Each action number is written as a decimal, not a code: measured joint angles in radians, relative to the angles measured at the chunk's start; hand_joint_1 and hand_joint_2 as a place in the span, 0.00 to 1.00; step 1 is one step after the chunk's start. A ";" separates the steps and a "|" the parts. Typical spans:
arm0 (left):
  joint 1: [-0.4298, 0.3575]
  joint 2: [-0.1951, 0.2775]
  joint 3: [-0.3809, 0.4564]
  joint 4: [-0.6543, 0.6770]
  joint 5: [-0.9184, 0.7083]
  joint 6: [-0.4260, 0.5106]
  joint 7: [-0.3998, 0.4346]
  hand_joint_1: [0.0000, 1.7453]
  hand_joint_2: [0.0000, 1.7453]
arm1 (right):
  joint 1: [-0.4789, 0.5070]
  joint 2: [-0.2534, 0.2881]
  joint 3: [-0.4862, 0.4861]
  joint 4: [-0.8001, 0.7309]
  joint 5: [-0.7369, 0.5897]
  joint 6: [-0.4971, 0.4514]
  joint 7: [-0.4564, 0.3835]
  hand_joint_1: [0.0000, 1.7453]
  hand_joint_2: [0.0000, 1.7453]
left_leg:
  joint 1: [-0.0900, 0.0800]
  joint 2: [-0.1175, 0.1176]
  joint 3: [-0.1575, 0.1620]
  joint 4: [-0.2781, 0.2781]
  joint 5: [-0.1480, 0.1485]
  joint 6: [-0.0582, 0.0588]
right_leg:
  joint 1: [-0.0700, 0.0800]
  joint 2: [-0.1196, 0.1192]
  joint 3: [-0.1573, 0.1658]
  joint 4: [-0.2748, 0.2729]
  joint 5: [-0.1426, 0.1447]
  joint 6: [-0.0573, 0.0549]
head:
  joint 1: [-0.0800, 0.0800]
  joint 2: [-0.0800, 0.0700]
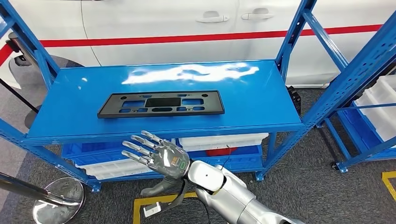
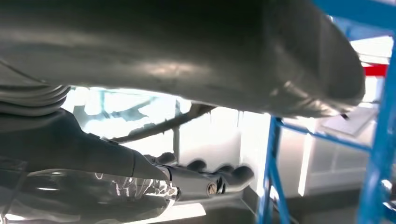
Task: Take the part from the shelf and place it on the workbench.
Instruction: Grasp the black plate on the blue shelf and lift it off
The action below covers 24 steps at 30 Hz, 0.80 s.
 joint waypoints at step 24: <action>-0.014 0.002 -0.030 0.001 -0.022 -0.034 0.017 0.00 0.00 | -0.205 0.105 0.135 0.176 -0.119 0.261 0.090 0.00 0.00 | 0.006 0.001 0.032 0.033 -0.042 -0.053 | -0.004 -0.010 -0.034 -0.076 0.118 -0.028 | 0.000 0.000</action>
